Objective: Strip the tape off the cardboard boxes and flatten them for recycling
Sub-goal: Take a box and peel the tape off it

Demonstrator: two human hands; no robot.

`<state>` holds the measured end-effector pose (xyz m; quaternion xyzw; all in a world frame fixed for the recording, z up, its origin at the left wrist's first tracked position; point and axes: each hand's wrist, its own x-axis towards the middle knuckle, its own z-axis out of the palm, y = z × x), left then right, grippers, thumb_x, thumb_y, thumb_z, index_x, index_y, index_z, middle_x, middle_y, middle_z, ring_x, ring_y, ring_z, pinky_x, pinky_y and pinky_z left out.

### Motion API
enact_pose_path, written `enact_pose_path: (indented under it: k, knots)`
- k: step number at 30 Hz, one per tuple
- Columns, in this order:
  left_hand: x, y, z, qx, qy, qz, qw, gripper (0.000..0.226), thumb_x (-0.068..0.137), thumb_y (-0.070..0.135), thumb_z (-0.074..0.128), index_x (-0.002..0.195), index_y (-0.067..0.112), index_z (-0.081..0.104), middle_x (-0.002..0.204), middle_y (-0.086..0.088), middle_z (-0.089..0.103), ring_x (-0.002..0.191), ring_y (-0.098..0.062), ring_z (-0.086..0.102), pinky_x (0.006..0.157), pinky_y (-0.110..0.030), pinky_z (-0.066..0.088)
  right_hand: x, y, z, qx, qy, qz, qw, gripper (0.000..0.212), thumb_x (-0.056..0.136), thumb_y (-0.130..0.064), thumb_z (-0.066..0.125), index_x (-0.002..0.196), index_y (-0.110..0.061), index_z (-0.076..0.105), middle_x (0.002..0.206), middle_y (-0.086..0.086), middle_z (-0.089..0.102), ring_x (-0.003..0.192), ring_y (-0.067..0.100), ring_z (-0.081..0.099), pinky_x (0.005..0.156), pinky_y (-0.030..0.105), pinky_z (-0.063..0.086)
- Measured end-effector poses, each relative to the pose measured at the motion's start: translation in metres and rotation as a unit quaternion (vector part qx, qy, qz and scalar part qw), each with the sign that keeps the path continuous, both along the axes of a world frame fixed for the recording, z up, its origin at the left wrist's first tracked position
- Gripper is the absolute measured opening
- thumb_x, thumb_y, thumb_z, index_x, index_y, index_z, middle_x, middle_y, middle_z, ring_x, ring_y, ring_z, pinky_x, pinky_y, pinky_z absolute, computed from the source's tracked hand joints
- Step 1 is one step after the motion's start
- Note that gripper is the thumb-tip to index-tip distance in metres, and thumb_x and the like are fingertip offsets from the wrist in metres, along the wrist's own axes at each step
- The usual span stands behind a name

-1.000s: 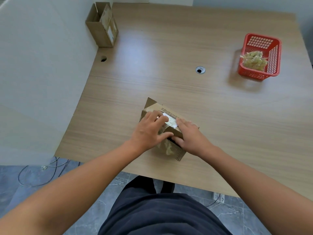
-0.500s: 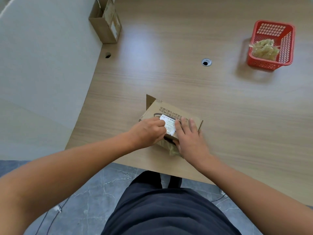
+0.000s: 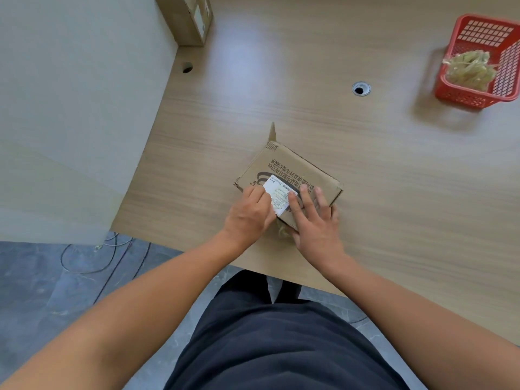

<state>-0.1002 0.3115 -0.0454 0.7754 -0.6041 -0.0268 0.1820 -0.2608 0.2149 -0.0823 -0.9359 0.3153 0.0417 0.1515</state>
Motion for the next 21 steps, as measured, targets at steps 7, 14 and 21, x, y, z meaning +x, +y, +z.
enact_pose_path:
  k: [7, 14, 21]
  knots:
    - [0.010, 0.002, -0.006, 0.015, 0.052, -0.008, 0.999, 0.010, 0.094, 0.007, 0.064, 0.085, 0.002, 0.061, 0.089, -0.014, 0.060, 0.083, -0.032, 0.054, 0.072, -0.043, 0.050, -0.004, -0.003, -0.014, 0.004, -0.010, 0.010, 1.000, 0.087, 0.094, -0.063, 0.053, 0.163, -0.022, 0.018, 0.171, 0.003, 0.011, 0.156, 0.030, -0.001, 0.116, 0.073, 0.019]
    - [0.022, 0.005, -0.008, 0.025, 0.134, -0.018, 0.990, 0.024, 0.088, 0.021, 0.079, 0.106, 0.006, 0.076, 0.098, -0.010, 0.065, 0.094, -0.030, 0.057, 0.083, -0.041, 0.050, 0.000, 0.001, -0.009, 0.006, -0.025, -0.019, 1.000, 0.083, 0.098, -0.066, 0.029, 0.164, -0.017, 0.018, 0.172, 0.000, 0.012, 0.156, 0.025, 0.000, 0.117, 0.070, 0.017]
    - [0.012, -0.007, -0.004, 0.014, 0.124, 0.017, 0.992, 0.008, 0.087, 0.012, 0.078, 0.084, 0.005, 0.074, 0.084, -0.008, 0.066, 0.082, -0.029, 0.059, 0.073, -0.044, 0.050, 0.000, 0.000, -0.013, -0.010, -0.009, -0.010, 1.000, 0.081, 0.099, -0.064, 0.032, 0.164, -0.017, 0.018, 0.172, 0.000, 0.011, 0.156, 0.027, 0.000, 0.117, 0.070, 0.017]
